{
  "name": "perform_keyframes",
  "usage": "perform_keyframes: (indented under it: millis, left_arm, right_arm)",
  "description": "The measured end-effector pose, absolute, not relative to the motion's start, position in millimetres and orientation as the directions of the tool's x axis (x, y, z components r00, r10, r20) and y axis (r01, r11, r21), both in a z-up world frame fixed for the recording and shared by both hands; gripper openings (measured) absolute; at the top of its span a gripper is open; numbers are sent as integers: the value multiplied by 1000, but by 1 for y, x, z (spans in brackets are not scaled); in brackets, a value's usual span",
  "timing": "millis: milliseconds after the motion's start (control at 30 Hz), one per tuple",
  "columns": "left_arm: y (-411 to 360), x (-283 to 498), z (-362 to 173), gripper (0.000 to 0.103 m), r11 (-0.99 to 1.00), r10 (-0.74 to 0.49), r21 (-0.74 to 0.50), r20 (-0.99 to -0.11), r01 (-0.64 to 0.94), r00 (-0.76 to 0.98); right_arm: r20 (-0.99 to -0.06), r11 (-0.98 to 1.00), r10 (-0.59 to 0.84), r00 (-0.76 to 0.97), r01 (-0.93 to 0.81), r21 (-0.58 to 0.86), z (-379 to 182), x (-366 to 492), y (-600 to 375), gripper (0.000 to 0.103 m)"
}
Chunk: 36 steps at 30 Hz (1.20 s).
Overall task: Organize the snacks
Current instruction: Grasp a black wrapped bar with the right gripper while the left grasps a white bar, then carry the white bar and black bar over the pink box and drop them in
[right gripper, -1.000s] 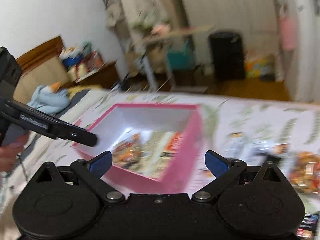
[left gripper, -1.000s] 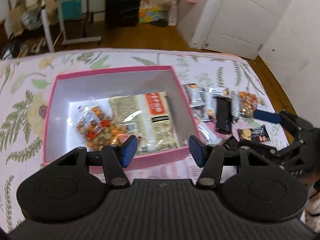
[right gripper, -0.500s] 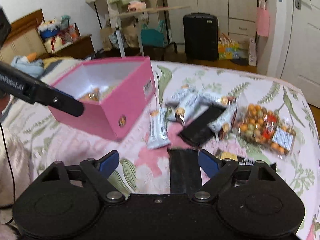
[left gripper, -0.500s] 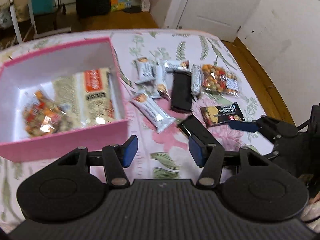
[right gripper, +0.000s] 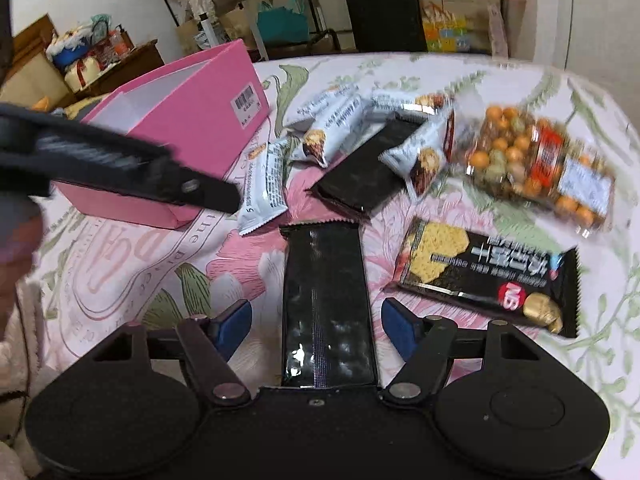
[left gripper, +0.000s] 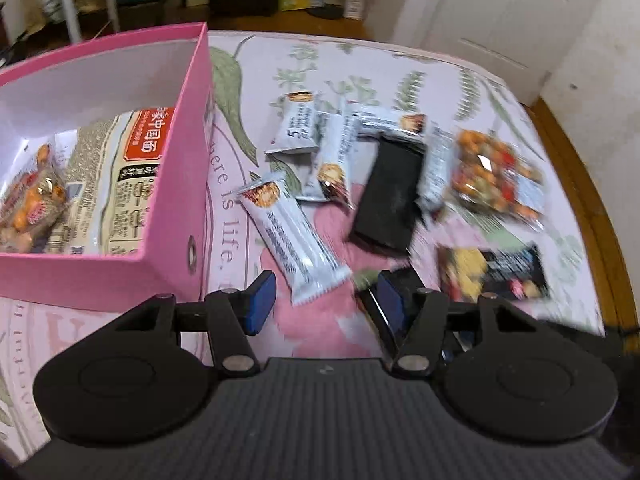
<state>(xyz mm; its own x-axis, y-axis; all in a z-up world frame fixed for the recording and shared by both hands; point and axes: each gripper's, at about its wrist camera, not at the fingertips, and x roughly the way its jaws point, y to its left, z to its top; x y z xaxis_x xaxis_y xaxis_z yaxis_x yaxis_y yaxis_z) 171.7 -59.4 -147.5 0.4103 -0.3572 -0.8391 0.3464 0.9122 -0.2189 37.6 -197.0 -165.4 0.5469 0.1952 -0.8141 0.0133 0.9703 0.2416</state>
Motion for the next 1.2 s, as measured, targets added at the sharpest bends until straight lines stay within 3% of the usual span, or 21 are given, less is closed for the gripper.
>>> perform_keyframes:
  millis: [200, 367, 400, 433, 567, 1200]
  left_arm:
    - [-81, 199, -177, 55, 956, -228, -109, -860, 273, 456]
    - [-82, 208, -188, 55, 965, -227, -138, -862, 221, 453]
    - [-81, 209, -188, 52, 965, -227, -138, -864, 223, 450]
    - [-81, 208, -187, 41, 963, -234, -143, -862, 227, 449]
    - [-79, 202, -181, 32, 957, -236, -126, -863, 262, 447]
    - [-34, 140, -136, 31, 904, -336, -195, -874, 380, 351]
  right_arm:
    - [-798, 955, 223, 560, 38, 294, -178, 45, -198, 78]
    - [-804, 973, 167, 571, 37, 229, -179, 52, -189, 78]
    - [-809, 979, 148, 569, 32, 201, -179, 52, -185, 73]
    - [-813, 985, 123, 569, 30, 170, -178, 52, -183, 57]
    - [-821, 978, 142, 554, 51, 203, -172, 46, -182, 55]
    - [-806, 949, 126, 578, 168, 268, -120, 5, -174, 54]
